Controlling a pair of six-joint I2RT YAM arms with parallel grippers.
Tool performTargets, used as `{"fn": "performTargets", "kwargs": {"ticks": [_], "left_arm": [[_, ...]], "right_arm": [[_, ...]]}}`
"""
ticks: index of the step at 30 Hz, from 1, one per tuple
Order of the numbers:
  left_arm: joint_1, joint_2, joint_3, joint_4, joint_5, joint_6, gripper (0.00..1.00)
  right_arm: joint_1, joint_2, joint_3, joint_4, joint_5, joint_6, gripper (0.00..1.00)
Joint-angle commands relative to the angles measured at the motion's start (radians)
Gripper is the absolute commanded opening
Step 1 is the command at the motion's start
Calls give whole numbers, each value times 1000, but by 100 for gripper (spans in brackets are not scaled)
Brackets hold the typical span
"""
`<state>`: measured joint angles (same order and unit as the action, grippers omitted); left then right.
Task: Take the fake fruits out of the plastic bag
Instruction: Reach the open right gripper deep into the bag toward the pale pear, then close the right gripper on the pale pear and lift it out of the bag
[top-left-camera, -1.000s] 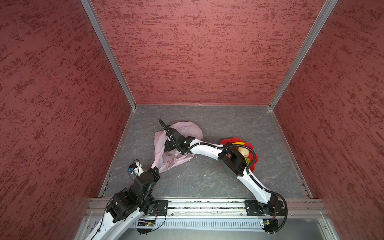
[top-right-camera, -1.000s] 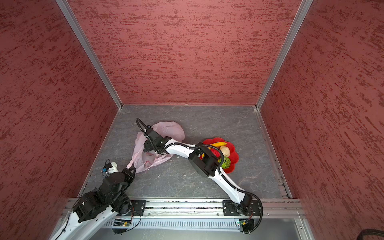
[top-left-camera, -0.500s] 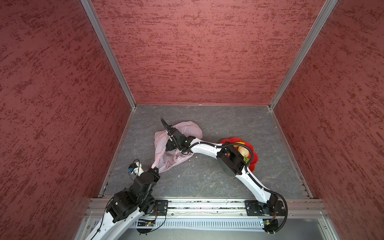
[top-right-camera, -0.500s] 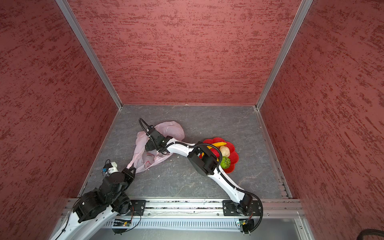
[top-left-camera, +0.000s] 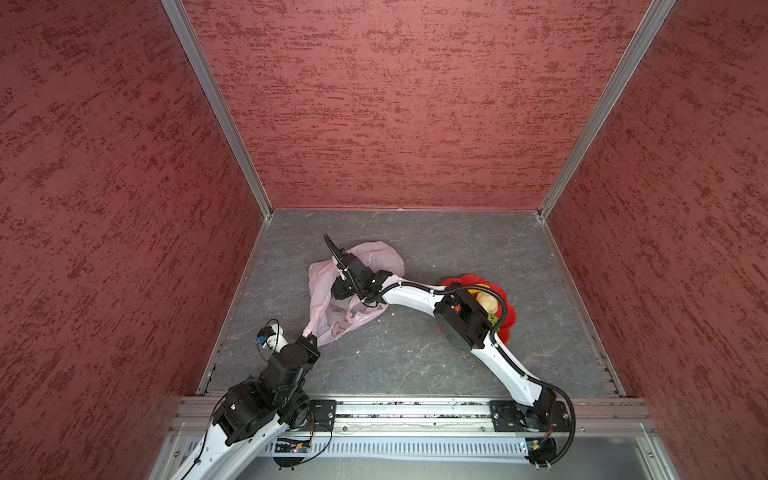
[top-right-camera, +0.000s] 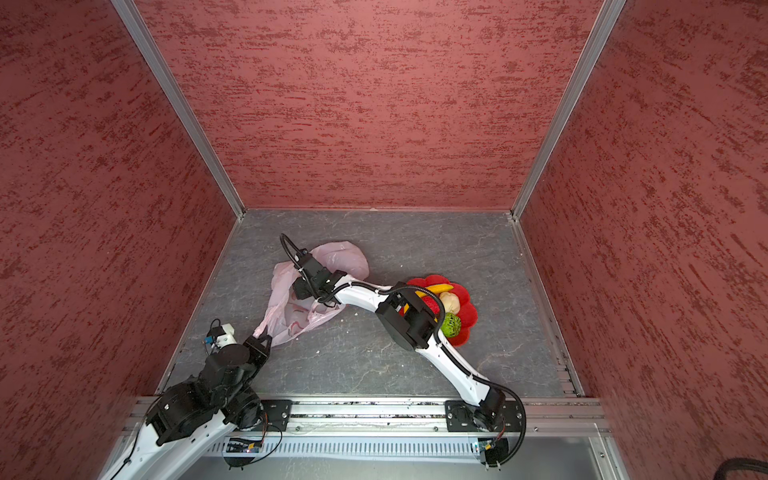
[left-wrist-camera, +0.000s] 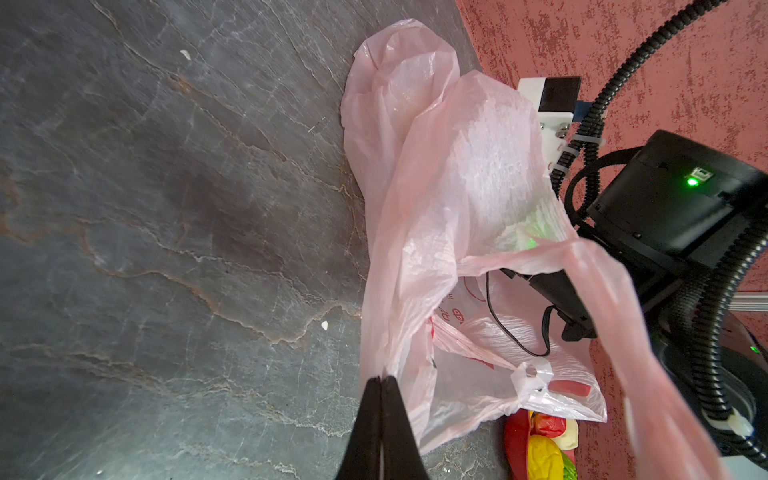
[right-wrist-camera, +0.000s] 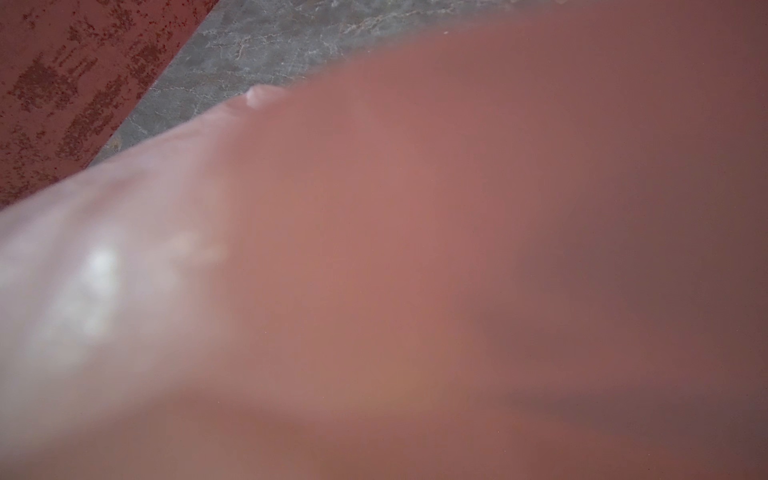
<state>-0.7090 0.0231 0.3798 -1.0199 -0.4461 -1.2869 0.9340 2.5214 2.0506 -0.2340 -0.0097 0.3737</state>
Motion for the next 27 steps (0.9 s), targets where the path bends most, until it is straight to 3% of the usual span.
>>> {"fn": "performTargets", "kwargs": {"ticks": [1, 5, 16, 27], "left_arm": [[-5, -5, -16, 8, -28, -4, 0], [-4, 2, -16, 45, -72, 14, 0], [2, 119, -15, 224, -150, 102, 1], [7, 225, -37, 454, -161, 195, 1]], "right_arm": [[-5, -12, 22, 1, -28, -17, 57], [-4, -67, -37, 1, -43, -25, 51], [27, -318, -296, 1, -85, -33, 46], [66, -492, -402, -87, -84, -50, 45]]}}
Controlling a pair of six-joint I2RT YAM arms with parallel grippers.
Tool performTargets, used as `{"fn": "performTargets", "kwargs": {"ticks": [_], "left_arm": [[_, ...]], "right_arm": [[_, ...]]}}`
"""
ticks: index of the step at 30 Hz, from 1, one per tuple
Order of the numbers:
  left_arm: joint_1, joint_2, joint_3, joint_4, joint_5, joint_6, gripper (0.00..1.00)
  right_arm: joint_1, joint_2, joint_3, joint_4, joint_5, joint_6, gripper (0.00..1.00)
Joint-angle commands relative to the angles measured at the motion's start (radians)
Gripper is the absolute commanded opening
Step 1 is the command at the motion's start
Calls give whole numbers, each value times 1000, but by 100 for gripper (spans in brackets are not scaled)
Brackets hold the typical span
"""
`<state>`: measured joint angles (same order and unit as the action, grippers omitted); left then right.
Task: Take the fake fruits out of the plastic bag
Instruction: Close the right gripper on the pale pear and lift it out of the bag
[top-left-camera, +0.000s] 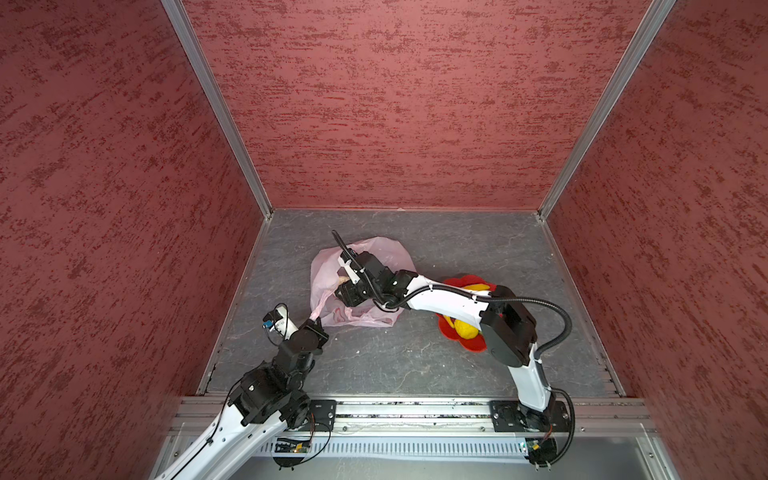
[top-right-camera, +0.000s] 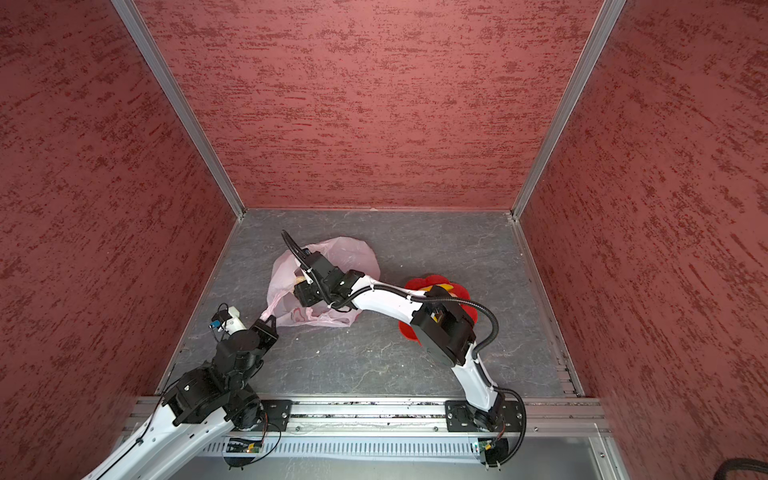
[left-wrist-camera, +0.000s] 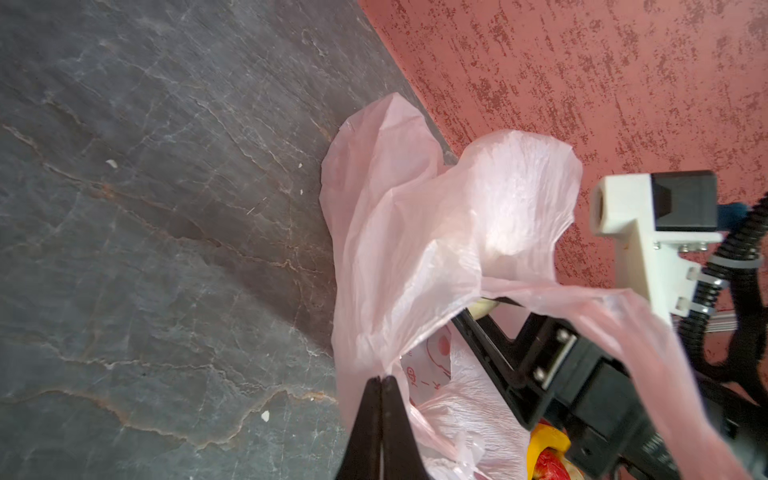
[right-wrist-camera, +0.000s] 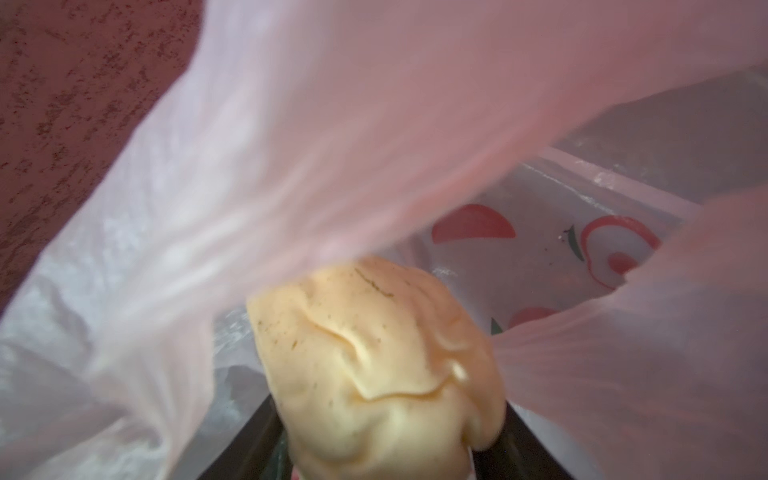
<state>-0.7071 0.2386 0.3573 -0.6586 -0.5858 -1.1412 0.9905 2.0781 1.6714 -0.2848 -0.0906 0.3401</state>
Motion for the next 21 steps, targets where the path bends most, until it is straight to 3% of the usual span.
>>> {"fn": "performTargets", "kwargs": {"ticks": [1, 10, 21], "left_arm": [[9, 14, -17, 113, -23, 55, 1], [64, 83, -14, 242, -9, 122, 2], [172, 234, -19, 442, 147, 170, 2]], "right_arm": [[11, -64, -31, -41, -4, -15, 45], [23, -177, -94, -133, -4, -24, 44], [27, -329, -180, -214, 87, -4, 43]]}}
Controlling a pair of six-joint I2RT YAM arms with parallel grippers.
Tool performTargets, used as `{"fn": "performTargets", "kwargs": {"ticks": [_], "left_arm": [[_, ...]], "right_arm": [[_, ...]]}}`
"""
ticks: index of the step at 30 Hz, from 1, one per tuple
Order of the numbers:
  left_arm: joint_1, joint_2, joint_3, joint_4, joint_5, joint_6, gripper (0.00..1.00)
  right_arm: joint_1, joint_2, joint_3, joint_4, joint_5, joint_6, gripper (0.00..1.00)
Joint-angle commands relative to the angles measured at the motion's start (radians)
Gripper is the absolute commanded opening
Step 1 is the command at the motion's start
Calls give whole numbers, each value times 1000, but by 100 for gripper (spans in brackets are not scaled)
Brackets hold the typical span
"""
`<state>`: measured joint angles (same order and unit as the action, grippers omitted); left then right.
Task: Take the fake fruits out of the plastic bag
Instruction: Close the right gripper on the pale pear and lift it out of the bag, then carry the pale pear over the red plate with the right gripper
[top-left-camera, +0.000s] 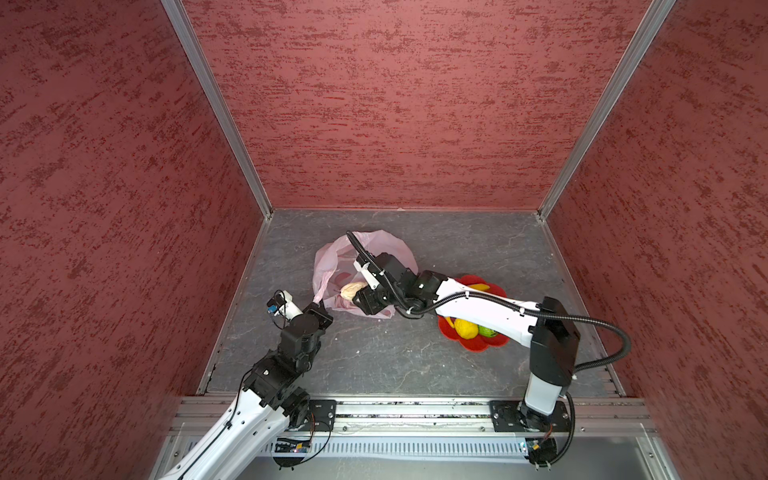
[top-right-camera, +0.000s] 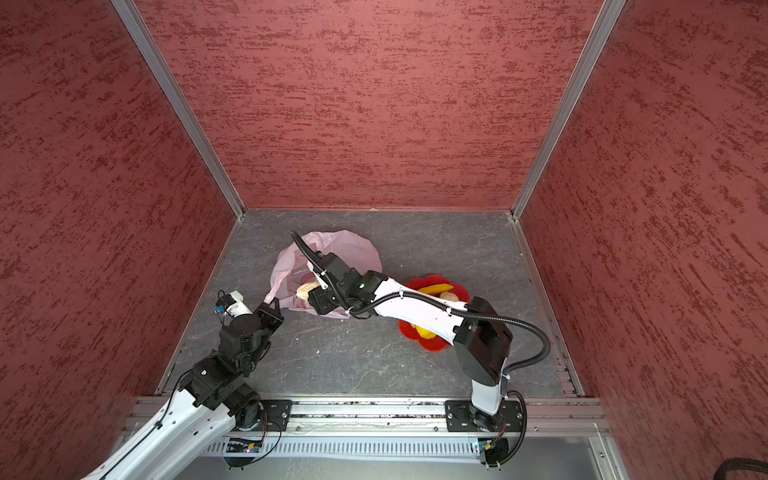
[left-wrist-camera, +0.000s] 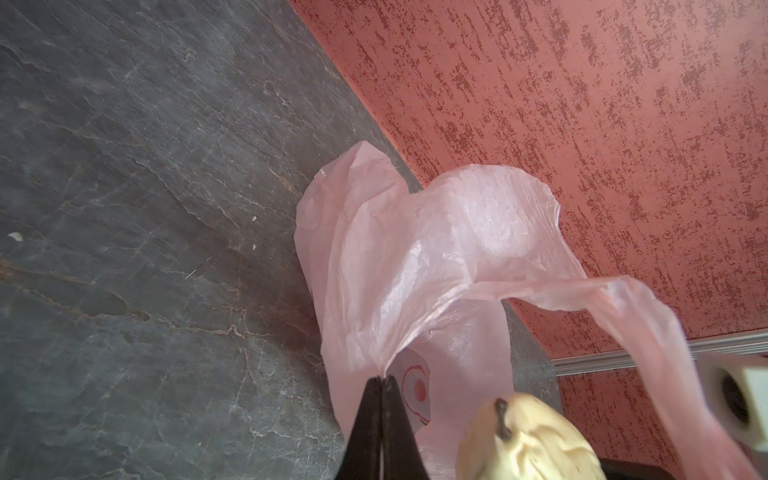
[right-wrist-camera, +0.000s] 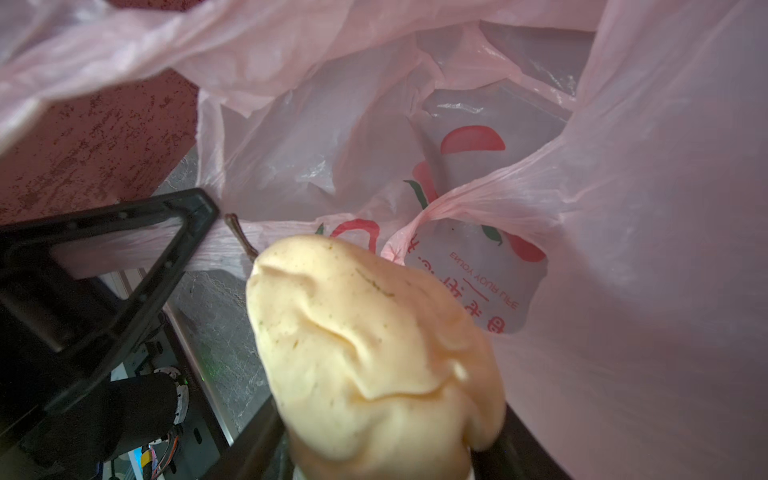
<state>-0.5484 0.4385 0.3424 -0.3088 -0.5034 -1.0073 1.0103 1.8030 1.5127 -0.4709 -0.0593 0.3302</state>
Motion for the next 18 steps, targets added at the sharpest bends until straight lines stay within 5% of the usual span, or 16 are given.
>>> {"fn": "performTargets", "kwargs": {"ticks": [1, 18], "left_arm": [[13, 50, -1, 105, 73, 40, 2], [19, 269, 61, 285, 208, 78, 2]], "right_arm": [[7, -67, -30, -30, 64, 9, 43], [-1, -367, -221, -151, 313, 132, 41]]}}
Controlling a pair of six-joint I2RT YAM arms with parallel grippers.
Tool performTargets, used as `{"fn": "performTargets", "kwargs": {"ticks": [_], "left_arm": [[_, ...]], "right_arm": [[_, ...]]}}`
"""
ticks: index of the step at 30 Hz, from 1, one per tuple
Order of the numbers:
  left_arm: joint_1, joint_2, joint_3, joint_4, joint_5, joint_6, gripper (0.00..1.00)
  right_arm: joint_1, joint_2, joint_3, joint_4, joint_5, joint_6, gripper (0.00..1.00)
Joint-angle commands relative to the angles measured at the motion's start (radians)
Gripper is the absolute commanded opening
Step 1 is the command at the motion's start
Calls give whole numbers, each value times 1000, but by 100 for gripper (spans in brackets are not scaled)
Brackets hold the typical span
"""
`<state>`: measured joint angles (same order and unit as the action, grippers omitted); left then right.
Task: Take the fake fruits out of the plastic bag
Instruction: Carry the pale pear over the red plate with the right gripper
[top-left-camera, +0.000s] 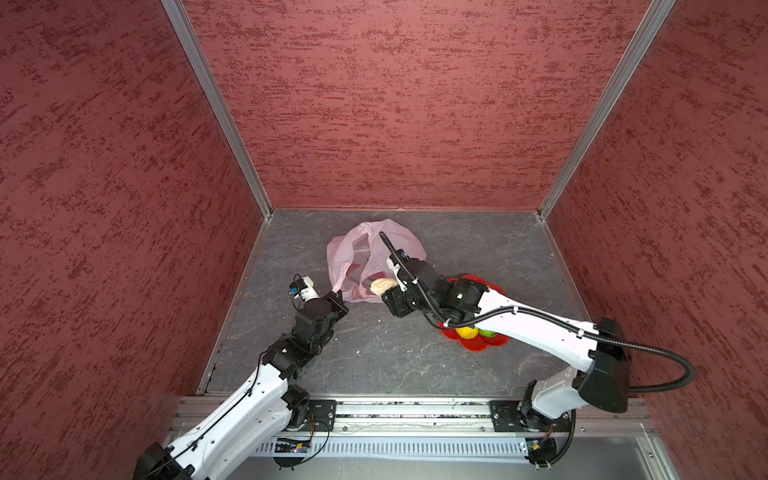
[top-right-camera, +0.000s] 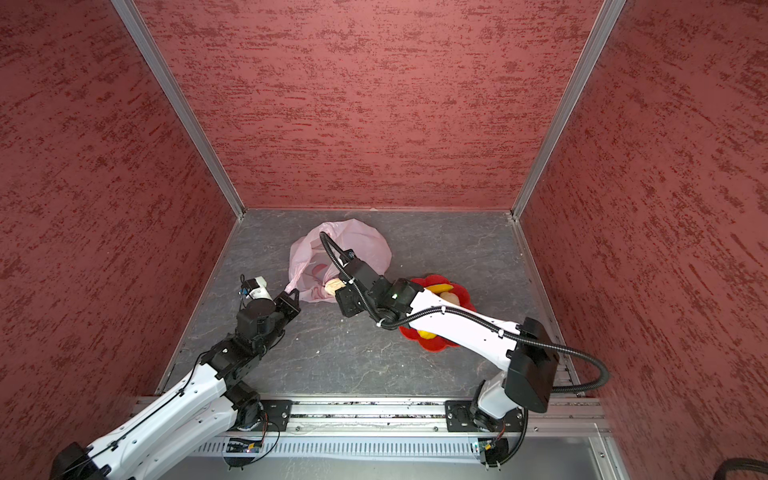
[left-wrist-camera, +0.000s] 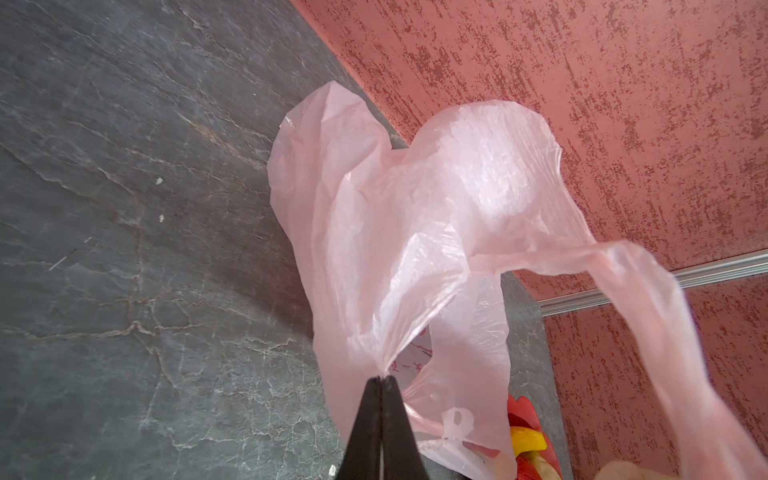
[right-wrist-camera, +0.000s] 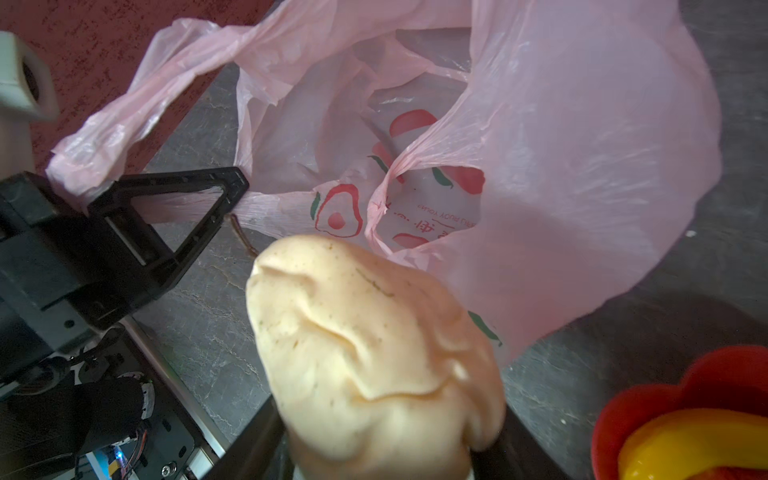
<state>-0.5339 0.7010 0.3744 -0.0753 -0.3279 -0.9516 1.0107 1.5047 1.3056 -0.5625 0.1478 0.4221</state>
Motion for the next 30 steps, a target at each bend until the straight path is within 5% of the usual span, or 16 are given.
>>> {"fn": "performTargets", "kwargs": {"ticks": [1, 18, 30], "left_arm": [[4, 11, 29, 56, 36, 20, 2], [2, 2, 35, 24, 49, 12, 2], [-3, 20, 41, 3, 52, 6, 2]], "right_arm": [[-5, -99, -25, -79, 123, 49, 41], [-165, -484, -358, -252, 214, 267, 41], [-244, -441, -484, -131, 153, 246, 41]]}}
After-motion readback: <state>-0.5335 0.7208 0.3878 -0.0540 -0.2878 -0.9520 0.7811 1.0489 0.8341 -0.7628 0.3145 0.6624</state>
